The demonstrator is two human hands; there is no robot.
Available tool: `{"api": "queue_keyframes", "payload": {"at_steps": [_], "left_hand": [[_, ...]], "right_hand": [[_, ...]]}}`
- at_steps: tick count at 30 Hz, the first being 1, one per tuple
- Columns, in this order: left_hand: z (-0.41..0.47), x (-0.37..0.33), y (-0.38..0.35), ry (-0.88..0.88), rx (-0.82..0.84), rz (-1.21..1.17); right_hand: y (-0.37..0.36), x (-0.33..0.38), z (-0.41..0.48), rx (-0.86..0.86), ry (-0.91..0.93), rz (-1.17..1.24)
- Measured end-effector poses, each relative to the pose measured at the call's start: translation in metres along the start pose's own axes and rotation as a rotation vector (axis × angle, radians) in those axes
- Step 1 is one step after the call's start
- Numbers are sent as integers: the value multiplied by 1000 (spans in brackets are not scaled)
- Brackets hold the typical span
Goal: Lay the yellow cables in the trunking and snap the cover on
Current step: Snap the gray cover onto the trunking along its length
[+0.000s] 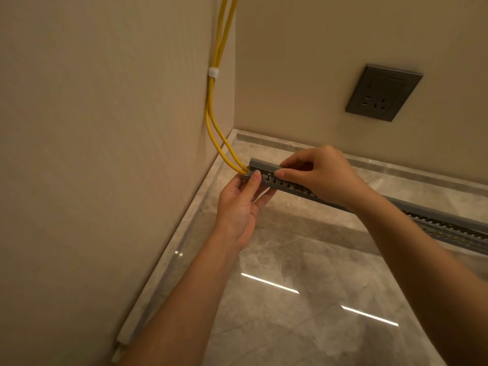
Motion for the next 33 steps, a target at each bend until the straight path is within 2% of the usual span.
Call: {"api": "queue_keyframes", "payload": {"at_steps": [5, 10, 15, 21, 24, 26, 29, 33], "left_hand": [[0, 1, -1, -8, 0, 8], [-1, 1, 1, -3, -4, -26], [-1, 1, 0, -9, -23, -26], [-2, 2, -1, 0, -29, -34], [0, 2, -3, -5, -46, -25], [0, 2, -5, -6, -51, -22], [-1, 3, -3, 11, -77, -4], [-4, -7, 0, 70, -94, 142]], "right_hand": [[1, 0, -2, -18, -19, 42], [2, 0, 0, 24, -33, 7], [1, 2, -5, -8, -34, -27], [1, 11, -17, -73, 56, -288], [-6, 19, -26, -143, 158, -554], [-15, 21, -29, -147, 164, -709], [-18, 25, -27, -248, 156, -715], [-15, 25, -23, -237, 140, -684]]}}
Point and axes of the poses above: each hand's wrist, its own z-axis towards the middle knuckle, its own y-axis out of the back of the hand, x = y × z, the point moved 4 cm from there along z, towards the middle knuckle, and after that the axes turned 13 degrees about -z, right-handed, at the moved point
